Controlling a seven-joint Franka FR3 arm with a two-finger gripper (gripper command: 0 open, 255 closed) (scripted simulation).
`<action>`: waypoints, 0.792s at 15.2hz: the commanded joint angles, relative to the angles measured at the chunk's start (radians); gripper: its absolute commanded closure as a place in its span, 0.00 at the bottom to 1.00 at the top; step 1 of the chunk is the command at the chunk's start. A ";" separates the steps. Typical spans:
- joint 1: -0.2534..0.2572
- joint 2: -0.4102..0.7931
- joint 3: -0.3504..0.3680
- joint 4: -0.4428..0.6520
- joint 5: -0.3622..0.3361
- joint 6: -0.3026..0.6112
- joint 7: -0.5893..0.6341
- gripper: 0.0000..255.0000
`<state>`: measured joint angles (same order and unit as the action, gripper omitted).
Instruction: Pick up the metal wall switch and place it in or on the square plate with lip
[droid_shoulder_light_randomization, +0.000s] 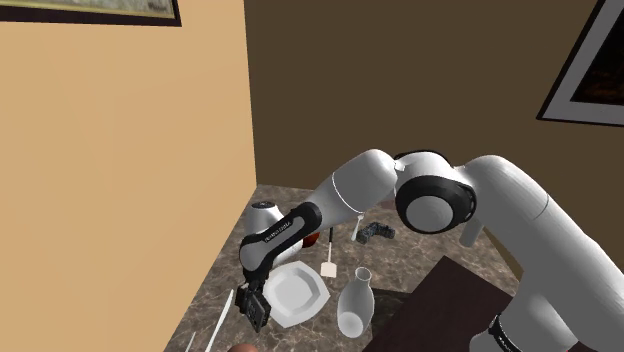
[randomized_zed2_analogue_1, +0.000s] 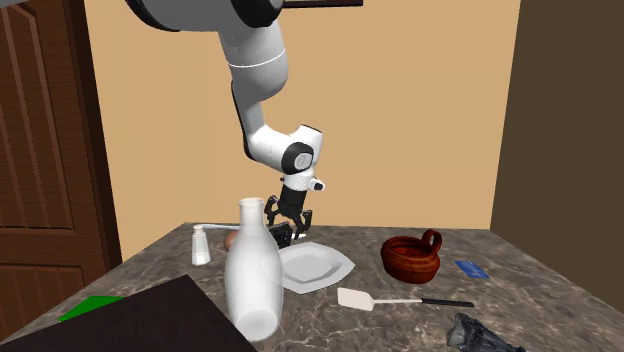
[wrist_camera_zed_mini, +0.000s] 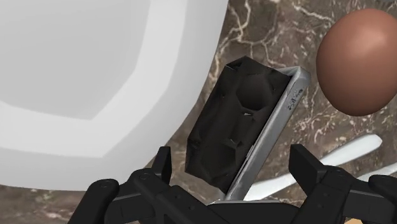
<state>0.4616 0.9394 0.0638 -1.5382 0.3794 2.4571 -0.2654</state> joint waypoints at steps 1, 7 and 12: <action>0.000 0.000 0.000 0.000 0.000 0.000 0.000 0.00; 0.000 0.000 0.000 0.000 0.000 0.000 0.000 1.00; 0.000 -0.012 -0.001 -0.006 -0.001 -0.005 0.002 1.00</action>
<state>0.4619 0.9344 0.0634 -1.5401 0.3792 2.4549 -0.2643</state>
